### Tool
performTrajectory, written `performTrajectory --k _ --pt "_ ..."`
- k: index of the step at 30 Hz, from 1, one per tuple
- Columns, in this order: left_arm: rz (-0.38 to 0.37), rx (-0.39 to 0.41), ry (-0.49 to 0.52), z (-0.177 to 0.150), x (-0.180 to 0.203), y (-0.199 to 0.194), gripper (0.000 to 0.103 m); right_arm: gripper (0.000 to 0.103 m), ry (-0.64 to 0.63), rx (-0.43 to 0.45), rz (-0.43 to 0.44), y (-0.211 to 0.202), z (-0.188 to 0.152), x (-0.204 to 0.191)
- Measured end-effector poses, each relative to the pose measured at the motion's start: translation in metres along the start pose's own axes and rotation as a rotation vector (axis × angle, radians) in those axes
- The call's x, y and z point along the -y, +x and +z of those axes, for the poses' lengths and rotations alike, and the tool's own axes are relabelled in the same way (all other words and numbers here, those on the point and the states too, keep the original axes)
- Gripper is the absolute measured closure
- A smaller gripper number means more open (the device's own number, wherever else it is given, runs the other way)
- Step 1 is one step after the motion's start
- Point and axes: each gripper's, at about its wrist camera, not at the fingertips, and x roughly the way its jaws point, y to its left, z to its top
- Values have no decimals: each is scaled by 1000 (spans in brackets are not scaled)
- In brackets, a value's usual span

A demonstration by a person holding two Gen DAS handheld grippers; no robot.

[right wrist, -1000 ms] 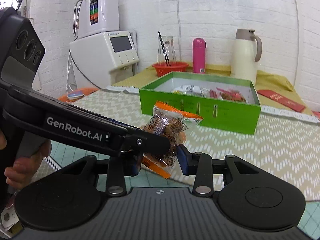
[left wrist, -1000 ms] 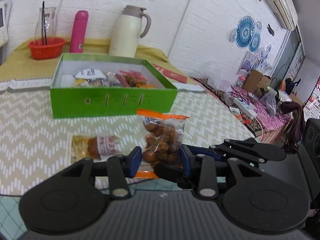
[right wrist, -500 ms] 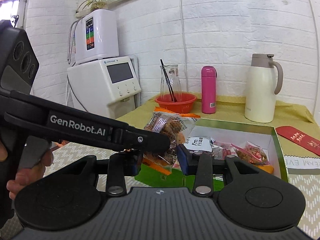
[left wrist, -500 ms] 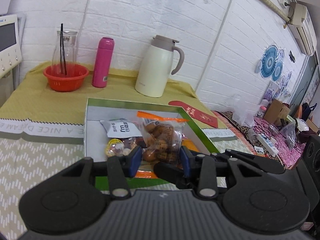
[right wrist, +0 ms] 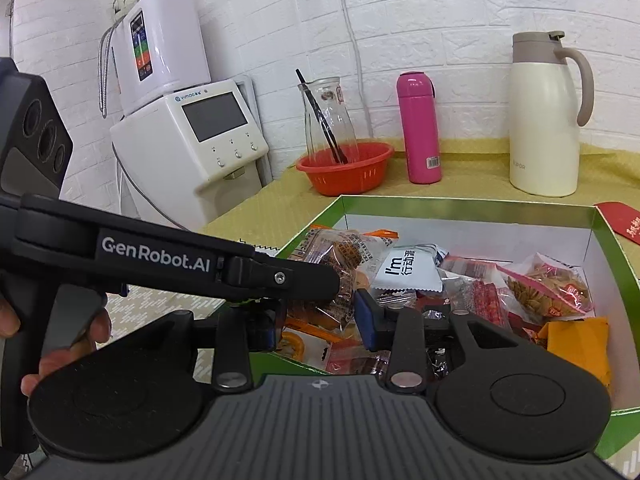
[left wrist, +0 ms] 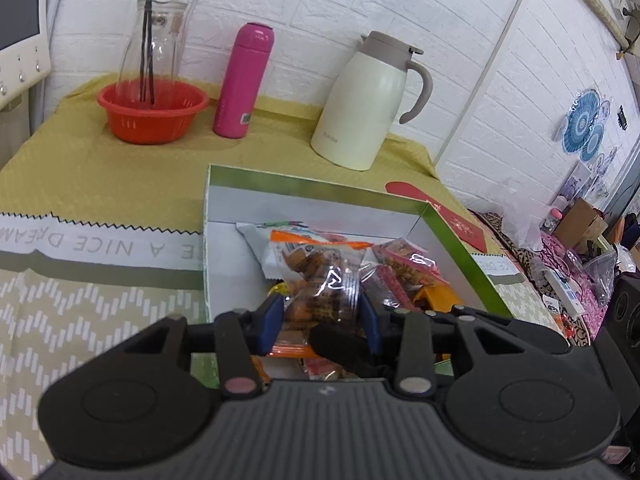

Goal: Organize snacks
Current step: 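Carry the cookie packet into the green box and open the right gripper, then grasp the red-labelled jerky packet with the right gripper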

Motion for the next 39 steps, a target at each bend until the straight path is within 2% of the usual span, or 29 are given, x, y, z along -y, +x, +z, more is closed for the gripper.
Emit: performTrajectory --k 5,7,9,14,17,26,33,39 --pt "19 1 14 1 -2 7 62 36 -9 -7 4 7 -1 3" --pt "56 46 45 -1 3 3 36 26 -38 5 5 5 -1 1" --pt "84 100 80 -4 8 -4 34 0 -72 31 2 0 -3 0" --pt "145 97 78 -7 17 -12 24 0 -138 63 -10 -10 -9 -3" --pt "198 107 80 -10 22 -15 13 0 -155 58 -27 -12 -12 -5" --pt "227 141 92 -15 36 -39 13 0 -164 79 -38 -33 -13 -8" --pt "220 165 107 -22 52 -59 13 0 -186 75 -43 -50 -16 -11" --pt "217 177 117 -31 63 -78 13 0 -220 47 -7 -71 -27 -17"
